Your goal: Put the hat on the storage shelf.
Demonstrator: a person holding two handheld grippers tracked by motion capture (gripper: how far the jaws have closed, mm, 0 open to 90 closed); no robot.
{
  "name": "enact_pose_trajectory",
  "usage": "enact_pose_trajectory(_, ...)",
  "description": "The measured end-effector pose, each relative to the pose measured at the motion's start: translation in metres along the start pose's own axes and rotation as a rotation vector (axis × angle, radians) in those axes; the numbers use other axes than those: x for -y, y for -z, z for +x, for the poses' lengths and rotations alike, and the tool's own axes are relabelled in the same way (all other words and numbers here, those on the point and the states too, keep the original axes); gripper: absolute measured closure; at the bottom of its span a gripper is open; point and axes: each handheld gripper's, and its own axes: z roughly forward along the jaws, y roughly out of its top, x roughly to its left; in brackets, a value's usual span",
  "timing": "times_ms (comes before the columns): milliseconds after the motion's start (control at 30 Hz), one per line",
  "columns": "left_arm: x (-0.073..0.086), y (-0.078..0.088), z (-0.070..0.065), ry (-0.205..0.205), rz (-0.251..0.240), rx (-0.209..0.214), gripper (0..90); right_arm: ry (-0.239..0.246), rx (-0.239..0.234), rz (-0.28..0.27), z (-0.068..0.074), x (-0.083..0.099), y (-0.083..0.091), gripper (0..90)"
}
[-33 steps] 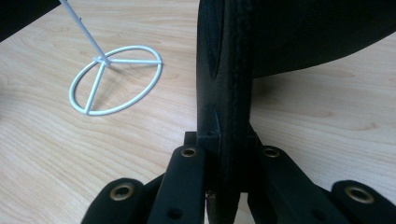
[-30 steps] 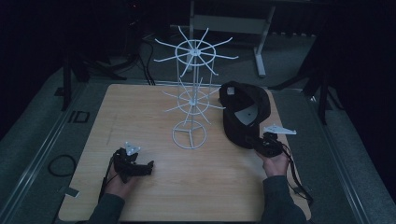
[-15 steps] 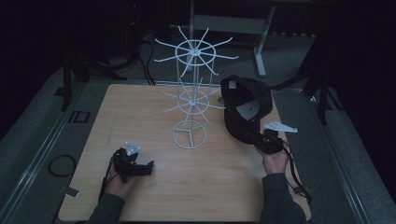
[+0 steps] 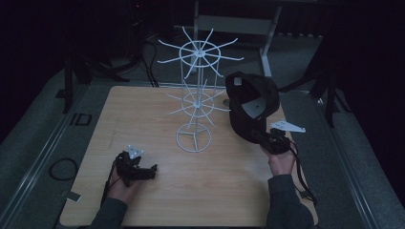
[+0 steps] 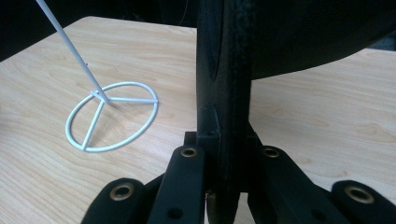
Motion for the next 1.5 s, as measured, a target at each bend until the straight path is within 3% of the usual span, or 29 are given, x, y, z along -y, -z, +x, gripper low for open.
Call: enact_pose_trajectory(1500,0.0,0.0,0.0,-0.002,0.002,0.001,0.2,0.049,0.024,-0.076,0.014,-0.028,0.015,86.7)
